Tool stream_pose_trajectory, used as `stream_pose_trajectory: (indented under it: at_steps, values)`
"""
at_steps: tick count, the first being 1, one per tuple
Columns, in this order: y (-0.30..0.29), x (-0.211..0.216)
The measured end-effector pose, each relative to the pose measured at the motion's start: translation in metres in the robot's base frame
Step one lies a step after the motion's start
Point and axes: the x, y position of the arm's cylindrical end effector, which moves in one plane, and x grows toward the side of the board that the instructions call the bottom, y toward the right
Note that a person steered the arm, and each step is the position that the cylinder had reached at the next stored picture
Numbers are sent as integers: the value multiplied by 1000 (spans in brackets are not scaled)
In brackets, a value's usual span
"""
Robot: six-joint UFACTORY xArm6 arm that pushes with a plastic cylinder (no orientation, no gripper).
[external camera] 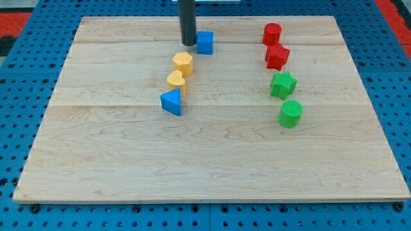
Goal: Nudge the yellow hexagon up a bit
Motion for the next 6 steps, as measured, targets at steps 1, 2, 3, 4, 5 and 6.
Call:
stream_pose_trajectory:
  at_steps: [1,2,3,4,5,6]
  values:
    - [-4,-29]
    - [19,8]
    - [19,65]
    - [21,98]
    - [5,56]
    - [1,14]
